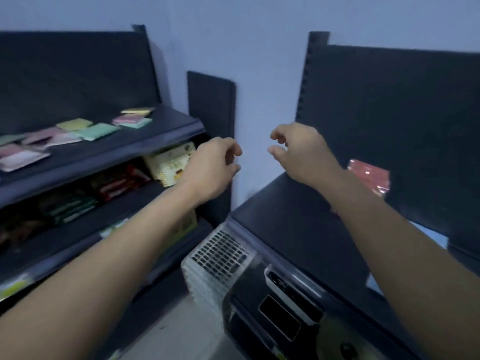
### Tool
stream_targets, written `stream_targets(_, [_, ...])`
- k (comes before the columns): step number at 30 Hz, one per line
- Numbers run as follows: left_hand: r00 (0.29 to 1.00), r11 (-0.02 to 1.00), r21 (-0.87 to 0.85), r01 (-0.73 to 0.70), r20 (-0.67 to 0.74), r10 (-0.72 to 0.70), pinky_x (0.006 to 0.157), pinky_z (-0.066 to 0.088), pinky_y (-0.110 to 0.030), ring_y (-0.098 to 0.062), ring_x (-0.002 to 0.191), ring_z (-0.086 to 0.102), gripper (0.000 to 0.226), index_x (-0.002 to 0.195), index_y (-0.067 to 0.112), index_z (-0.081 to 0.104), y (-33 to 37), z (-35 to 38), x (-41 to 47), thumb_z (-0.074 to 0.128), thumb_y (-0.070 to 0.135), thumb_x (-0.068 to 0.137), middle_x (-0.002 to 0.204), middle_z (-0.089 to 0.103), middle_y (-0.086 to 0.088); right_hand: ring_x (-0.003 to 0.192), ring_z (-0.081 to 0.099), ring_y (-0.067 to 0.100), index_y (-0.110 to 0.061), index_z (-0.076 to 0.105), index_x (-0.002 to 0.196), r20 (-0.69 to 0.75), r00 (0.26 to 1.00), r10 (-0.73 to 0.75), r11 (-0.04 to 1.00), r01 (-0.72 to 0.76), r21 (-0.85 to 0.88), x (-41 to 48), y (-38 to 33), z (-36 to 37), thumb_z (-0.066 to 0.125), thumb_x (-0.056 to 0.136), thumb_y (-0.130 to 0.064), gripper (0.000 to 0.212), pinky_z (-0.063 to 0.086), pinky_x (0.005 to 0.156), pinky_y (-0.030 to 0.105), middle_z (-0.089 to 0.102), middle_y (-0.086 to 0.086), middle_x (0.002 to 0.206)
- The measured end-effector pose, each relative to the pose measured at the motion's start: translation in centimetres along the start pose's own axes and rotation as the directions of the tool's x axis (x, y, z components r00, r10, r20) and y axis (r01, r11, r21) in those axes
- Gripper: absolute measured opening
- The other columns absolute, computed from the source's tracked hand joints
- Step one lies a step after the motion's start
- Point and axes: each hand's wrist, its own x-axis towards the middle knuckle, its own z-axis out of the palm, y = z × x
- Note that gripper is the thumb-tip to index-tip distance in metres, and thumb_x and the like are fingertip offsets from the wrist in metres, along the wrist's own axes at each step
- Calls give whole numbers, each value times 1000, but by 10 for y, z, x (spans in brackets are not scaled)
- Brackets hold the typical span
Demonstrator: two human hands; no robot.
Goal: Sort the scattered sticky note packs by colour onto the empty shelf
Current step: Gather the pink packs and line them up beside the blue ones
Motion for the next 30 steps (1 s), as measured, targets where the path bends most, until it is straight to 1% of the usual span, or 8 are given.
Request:
stream_targets(3, [994,994,60,93,-67,-89,77,45,-30,-20,89,57,20,103,11,63,-53,-49,-18,64,11,83,97,63,-4,108,55,25,-12,56,125,17,989,-144,989,143,22,33,-68,22,51,96,-26,33,45,90,36,59,6,119])
stream_targets(6, [978,978,101,181,-120,-169,75,45,-30,-20,88,58,18,101,13,63,-107,-97,-37,64,12,84,95,63,-2,109,55,26,-13,57,124,8,968,-251,966,250,65,60,-138,49,53,95,-27,33,45,89,35,59,6,118])
stream_targets(8, [962,965,117,235,-168,-214,73,44,-29,-20,86,58,17,99,13,64,-143,-129,-48,64,10,83,91,62,-2,110,55,26,-13,57,124,20,953,-301,950,298,92,75,-183,69,54,95,-27,32,45,89,34,59,6,118])
stream_targets(11, [934,938,142,316,-223,-280,68,36,-24,-17,82,54,17,100,14,63,-193,-173,-66,62,9,84,89,58,1,110,54,26,-14,58,122,23,928,-372,921,366,135,94,-251,97,55,94,-26,31,44,88,34,60,6,118])
stream_targets(19, [855,863,154,482,-301,-424,73,42,-28,-19,83,55,16,100,14,62,-293,-257,-119,62,10,84,87,58,2,108,55,28,-15,60,119,64,851,-521,841,498,211,126,-403,163,53,94,-23,27,46,89,38,59,7,117])
stream_targets(22, [803,815,148,561,-338,-491,75,45,-29,-19,84,56,16,100,16,62,-321,-281,-141,63,12,84,87,58,3,108,55,28,-15,60,118,87,806,-586,797,552,245,130,-450,180,53,93,-24,28,46,88,37,59,7,116])
stream_targets(26, [718,735,148,661,-410,-563,69,40,-26,-21,83,56,16,98,14,63,-349,-308,-170,63,10,83,85,58,1,110,53,28,-15,60,119,103,728,-678,721,630,288,132,-505,201,54,94,-25,28,44,90,35,59,7,116])
stream_targets(30, [619,645,129,753,-471,-628,73,43,-28,-22,85,57,19,101,11,64,-372,-330,-197,63,11,83,87,58,0,107,54,27,-15,61,117,96,639,-763,627,695,353,132,-554,220,53,93,-22,26,44,88,34,60,6,115])
